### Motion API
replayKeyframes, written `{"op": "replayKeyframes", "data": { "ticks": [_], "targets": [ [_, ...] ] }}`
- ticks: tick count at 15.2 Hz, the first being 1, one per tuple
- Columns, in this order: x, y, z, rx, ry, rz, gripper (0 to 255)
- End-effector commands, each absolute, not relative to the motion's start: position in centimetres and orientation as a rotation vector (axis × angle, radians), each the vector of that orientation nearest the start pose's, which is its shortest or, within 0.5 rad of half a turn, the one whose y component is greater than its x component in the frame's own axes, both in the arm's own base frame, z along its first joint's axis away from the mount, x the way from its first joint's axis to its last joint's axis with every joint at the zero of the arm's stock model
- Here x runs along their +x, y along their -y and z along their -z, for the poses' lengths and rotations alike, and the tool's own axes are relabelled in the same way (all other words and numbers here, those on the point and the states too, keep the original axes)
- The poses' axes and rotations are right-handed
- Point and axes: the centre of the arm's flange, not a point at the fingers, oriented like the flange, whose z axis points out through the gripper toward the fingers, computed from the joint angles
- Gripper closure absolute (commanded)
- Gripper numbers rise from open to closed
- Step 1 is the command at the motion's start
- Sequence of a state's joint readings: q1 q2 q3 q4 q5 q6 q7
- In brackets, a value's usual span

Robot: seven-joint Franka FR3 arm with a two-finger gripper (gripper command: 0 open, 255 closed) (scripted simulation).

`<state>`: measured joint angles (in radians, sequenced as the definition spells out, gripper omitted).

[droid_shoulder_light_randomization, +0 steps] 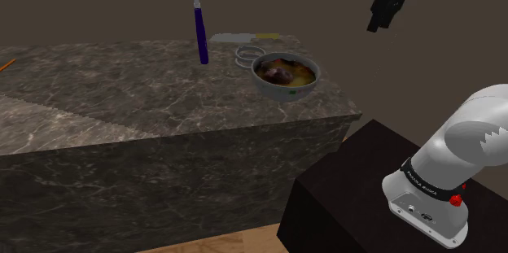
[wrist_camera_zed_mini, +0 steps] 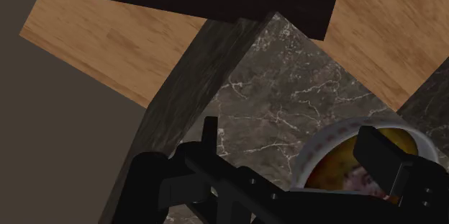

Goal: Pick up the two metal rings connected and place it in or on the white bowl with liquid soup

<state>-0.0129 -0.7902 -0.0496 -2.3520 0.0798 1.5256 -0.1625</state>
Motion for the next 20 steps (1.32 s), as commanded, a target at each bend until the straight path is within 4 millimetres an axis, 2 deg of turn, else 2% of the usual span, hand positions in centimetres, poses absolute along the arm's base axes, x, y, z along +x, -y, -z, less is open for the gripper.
{"op": "replayKeyframes", "data": {
  "ticks": [1, 20],
  "targets": [
    [30.1, 1.5, -59.0, -3.018, 0.178, -0.037, 0],
    [52.7, -6.3, -49.7, -3.087, 0.210, -0.074, 0]
  ]
}}
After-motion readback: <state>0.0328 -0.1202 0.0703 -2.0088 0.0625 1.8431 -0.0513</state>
